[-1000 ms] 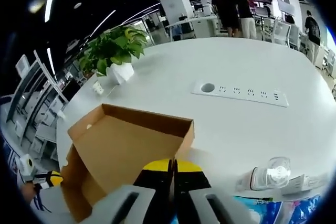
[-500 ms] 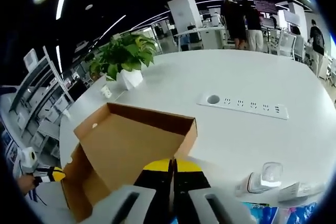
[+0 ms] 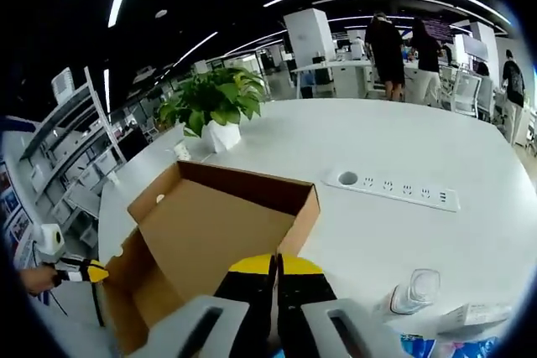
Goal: Operate the shoe box by opening the lid, removing the specified soft item, and placing it in the target area until the item is outside and the box remains undamaged.
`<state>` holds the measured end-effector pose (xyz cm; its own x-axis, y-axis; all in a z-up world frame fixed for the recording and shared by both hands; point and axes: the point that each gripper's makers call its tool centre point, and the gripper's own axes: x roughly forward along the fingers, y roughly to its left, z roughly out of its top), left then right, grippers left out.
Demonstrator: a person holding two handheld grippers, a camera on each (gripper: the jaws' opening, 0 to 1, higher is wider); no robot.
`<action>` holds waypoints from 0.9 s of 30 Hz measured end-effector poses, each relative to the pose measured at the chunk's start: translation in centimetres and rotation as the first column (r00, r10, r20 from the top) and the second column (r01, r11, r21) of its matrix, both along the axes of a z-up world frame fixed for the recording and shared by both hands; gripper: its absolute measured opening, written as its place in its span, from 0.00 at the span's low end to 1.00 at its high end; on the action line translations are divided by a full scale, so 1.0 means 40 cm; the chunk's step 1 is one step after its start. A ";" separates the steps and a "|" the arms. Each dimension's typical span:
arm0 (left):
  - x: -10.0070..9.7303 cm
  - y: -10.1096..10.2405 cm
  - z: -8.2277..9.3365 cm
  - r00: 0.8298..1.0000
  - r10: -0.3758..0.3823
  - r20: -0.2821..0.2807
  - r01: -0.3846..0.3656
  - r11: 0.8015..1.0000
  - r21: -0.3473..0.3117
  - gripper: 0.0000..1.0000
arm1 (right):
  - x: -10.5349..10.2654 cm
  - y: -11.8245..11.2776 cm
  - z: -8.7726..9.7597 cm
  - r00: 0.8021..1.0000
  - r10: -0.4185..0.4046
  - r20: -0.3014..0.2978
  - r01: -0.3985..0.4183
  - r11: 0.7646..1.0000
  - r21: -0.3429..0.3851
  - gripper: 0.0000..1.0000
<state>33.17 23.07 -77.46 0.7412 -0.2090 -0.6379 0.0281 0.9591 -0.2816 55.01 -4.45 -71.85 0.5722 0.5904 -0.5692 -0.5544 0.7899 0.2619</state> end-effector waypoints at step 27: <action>-0.004 -0.008 0.012 0.999 0.043 0.022 -0.042 0.999 -0.035 0.03 | -0.053 0.002 0.064 0.988 0.075 0.134 -0.064 0.994 -0.084 0.00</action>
